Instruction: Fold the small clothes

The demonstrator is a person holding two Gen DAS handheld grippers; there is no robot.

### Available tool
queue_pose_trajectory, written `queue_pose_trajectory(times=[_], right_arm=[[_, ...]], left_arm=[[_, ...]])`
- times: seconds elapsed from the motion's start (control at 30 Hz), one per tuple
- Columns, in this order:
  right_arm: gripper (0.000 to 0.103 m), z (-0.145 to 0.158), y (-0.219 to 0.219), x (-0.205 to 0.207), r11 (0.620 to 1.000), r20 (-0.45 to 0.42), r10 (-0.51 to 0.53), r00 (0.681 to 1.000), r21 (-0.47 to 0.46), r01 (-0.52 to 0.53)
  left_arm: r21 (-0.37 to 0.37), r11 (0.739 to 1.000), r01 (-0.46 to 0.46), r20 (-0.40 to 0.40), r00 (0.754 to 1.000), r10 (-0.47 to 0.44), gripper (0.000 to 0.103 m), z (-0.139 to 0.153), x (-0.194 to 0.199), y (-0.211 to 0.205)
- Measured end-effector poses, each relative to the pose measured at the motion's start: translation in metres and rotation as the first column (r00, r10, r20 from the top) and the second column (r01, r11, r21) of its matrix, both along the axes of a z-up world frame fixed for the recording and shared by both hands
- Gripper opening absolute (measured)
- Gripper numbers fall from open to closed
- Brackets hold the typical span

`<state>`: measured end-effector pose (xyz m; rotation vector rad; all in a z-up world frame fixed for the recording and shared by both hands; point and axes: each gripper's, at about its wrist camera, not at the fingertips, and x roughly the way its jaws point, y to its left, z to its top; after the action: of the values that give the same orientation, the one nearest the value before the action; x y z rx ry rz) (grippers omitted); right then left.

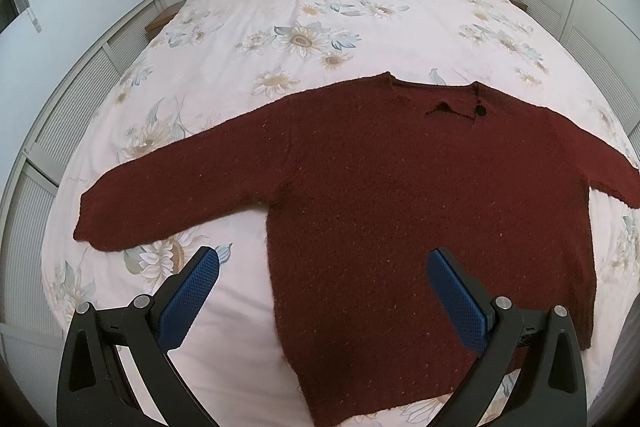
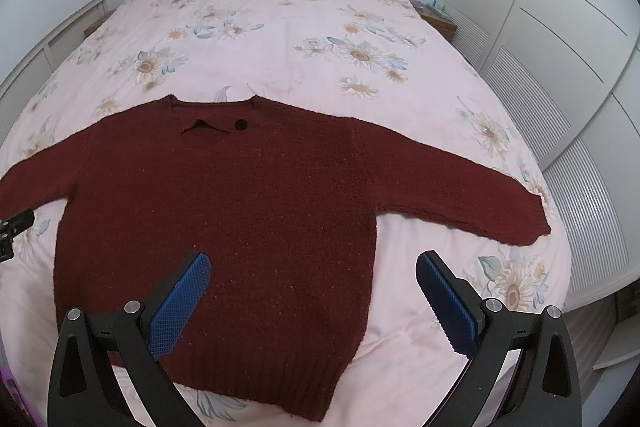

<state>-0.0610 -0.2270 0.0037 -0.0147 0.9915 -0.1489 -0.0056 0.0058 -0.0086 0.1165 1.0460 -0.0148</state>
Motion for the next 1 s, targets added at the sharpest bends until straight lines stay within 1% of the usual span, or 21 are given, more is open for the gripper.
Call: queue_pose_trajectory(times=[0.53,1.0], right_arm=[[0.103,-0.0014,0.0024,0.0003,1.000,-0.008,0.007,1.000,-0.007,-0.007],[0.103,-0.0048,0.0049,0.0026,1.000,-0.018,0.015,1.000,-0.009,-0.015]], left_arm=[[0.005,1.000,0.007,-0.007,1.000,-0.007,0.102,-0.0042,-0.0016,0.0033],[0.018,1.000,0.020,-0.025,0.999,-0.020,0.102,-0.0088,0.0012,-0.0032]])
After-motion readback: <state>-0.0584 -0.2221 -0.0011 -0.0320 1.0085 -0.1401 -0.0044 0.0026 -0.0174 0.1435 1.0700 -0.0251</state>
